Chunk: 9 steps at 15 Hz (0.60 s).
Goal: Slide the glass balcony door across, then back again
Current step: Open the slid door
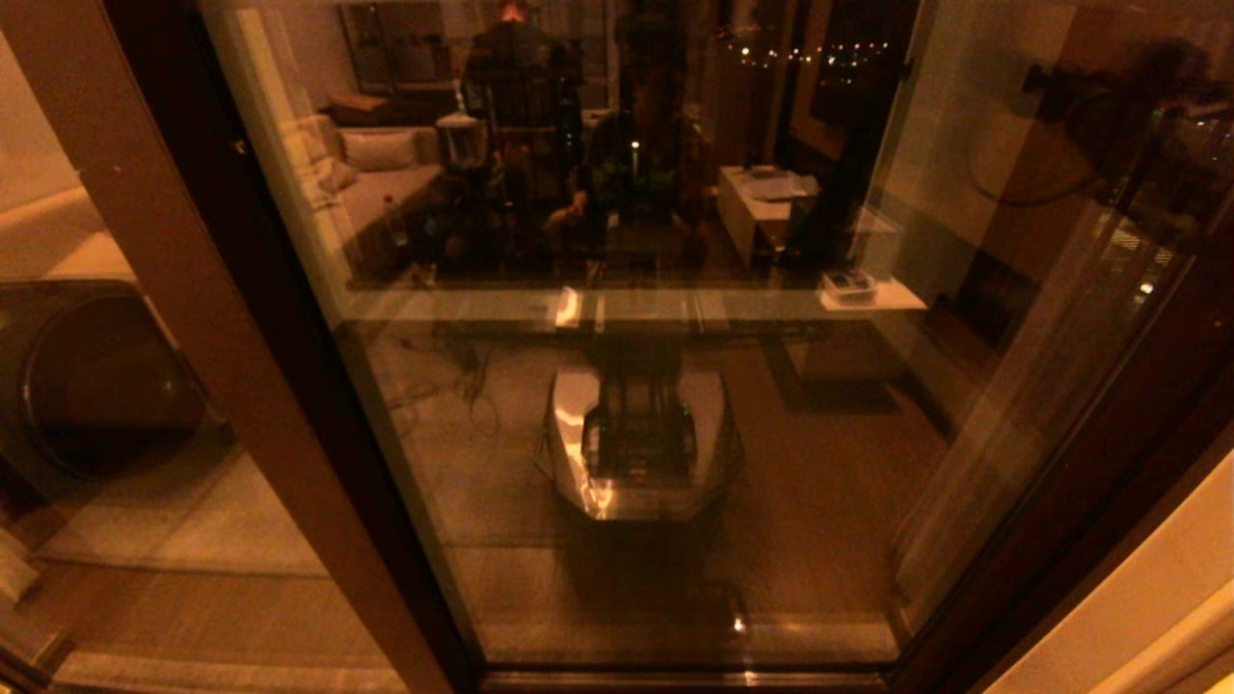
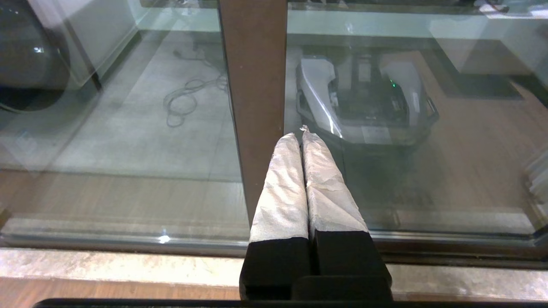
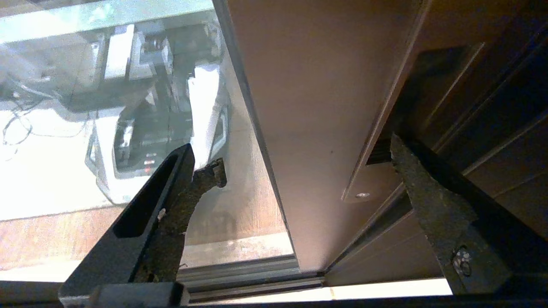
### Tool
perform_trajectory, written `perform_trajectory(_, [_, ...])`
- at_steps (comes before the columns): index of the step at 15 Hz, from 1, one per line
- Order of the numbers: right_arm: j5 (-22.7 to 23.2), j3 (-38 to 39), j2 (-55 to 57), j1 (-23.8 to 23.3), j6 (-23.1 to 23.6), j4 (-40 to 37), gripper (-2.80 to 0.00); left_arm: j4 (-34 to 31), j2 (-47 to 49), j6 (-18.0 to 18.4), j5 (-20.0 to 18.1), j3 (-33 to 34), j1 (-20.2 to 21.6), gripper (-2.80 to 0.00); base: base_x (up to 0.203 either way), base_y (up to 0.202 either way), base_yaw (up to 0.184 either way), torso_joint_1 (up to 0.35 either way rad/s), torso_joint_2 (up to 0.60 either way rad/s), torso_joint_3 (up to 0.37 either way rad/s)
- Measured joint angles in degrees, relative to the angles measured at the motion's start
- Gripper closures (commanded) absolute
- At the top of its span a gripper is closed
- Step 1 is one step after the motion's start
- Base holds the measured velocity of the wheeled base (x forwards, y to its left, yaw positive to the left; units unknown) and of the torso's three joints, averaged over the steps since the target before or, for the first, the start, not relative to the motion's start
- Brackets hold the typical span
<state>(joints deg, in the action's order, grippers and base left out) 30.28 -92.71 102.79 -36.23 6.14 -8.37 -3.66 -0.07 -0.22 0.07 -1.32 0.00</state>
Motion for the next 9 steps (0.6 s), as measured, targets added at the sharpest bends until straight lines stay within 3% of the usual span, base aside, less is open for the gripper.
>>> perform_trajectory(9, [1.04, 2.18, -2.53, 1.43, -0.15, -0.09, -2.80, 0.00, 0.00, -0.02, 0.00, 0.00, 0.00, 0.00, 0.000, 0.000, 0.000, 0.000, 0.00, 0.000])
